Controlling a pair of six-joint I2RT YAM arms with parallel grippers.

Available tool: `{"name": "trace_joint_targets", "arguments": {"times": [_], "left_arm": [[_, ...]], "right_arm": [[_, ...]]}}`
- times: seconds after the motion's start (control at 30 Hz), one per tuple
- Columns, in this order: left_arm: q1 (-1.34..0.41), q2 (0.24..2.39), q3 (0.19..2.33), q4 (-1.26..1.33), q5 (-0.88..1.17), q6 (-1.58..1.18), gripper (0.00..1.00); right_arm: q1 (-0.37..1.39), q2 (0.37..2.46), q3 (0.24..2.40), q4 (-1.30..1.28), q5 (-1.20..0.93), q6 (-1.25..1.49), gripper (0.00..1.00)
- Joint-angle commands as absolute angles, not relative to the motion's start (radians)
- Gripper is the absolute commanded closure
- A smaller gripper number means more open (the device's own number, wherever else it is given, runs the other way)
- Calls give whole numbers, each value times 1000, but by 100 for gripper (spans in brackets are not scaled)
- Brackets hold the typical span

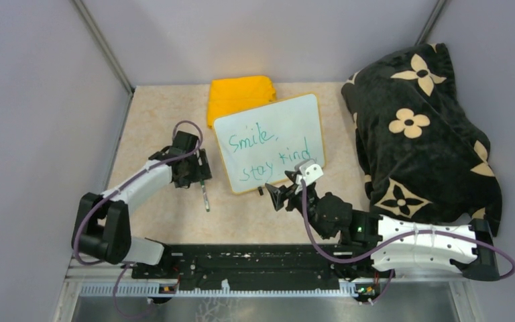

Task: Write a sentence on the whiteboard
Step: Place the whiteboard marker at the center of the board, then reset both arms

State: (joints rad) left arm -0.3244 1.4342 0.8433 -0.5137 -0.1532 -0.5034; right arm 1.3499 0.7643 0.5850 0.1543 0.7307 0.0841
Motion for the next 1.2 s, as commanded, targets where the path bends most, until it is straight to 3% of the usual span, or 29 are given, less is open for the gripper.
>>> {"name": "trace_joint_targets", "arguments": {"times": [0.0, 0.07, 0.23, 0.37, 0.47, 0.63, 0.83, 0.97, 1.1, 1.17], "left_arm": [[-321, 1299, 860, -535, -139, -518, 7], [-321, 1225, 848, -523, -144, -537, 1], [-321, 1108, 862, -558, -206, -622, 1], [-321, 1059, 895, -605, -203, -739, 1], [-321, 1002, 899, -628, -197, -817, 1], [-321, 877, 829, -608, -246, -946, 1], [-321, 835, 806, -529, -170, -802, 1], [-321, 844, 805, -448, -90, -630, 1], [-321, 848, 831, -425, -146, -543, 1], [-321, 850, 867, -430, -151, -486, 1]], "right_arm": [[1342, 767, 677, 150, 735, 135, 35], [1341, 787, 703, 129, 805, 172, 33], [1339, 916, 863, -9, 950, 245, 22], [1339, 1028, 975, -63, 1068, 323, 20], [1335, 1090, 1000, -13, 1113, 313, 4], [1284, 1188, 1109, -131, 1028, 326, 1], [1186, 1336, 1314, -423, 954, 377, 1], [1018, 1416, 1424, -620, 814, 535, 1], [729, 1298, 1259, -535, 487, 691, 4], [622, 1199, 1137, -477, 432, 746, 6]]}}
